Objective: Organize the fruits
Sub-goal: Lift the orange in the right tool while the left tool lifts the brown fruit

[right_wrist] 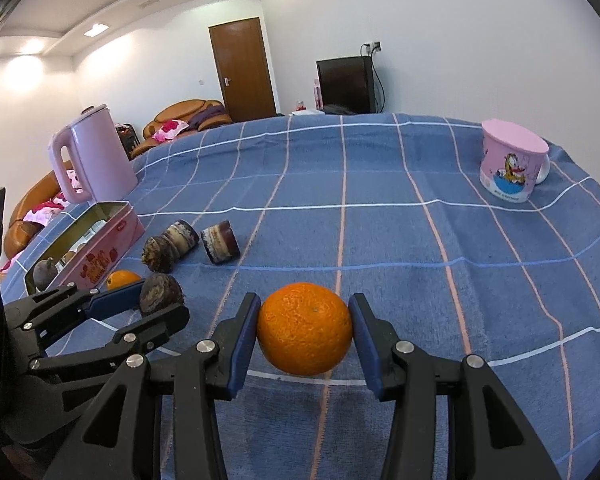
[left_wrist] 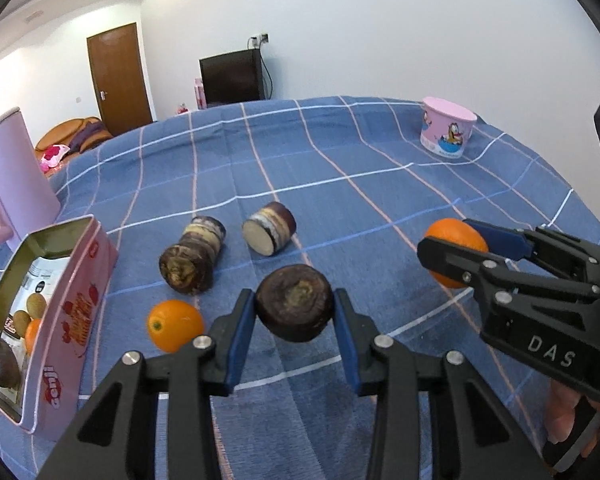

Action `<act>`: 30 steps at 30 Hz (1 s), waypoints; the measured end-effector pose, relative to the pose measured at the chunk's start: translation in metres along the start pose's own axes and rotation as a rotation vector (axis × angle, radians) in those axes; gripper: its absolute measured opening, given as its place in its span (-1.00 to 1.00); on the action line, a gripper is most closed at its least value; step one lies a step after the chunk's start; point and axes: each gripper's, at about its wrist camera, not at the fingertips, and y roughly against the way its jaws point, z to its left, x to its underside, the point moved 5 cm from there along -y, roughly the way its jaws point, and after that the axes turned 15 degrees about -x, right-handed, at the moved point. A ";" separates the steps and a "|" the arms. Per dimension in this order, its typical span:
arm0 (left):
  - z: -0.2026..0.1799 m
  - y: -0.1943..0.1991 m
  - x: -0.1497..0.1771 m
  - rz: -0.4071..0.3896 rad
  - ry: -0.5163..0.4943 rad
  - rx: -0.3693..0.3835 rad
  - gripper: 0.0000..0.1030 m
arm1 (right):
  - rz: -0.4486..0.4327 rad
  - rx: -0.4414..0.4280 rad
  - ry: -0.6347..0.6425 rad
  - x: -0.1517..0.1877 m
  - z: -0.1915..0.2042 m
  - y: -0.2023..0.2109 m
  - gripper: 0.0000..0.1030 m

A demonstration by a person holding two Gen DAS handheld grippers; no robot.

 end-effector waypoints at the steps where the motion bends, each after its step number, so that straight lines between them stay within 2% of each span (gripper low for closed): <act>1: 0.001 0.001 0.000 -0.005 0.003 -0.003 -0.21 | -0.004 0.000 0.002 0.000 0.000 0.001 -0.08; 30: 0.016 0.026 -0.003 -0.132 0.060 -0.051 -0.21 | -0.126 -0.019 0.096 -0.004 0.019 0.022 -0.08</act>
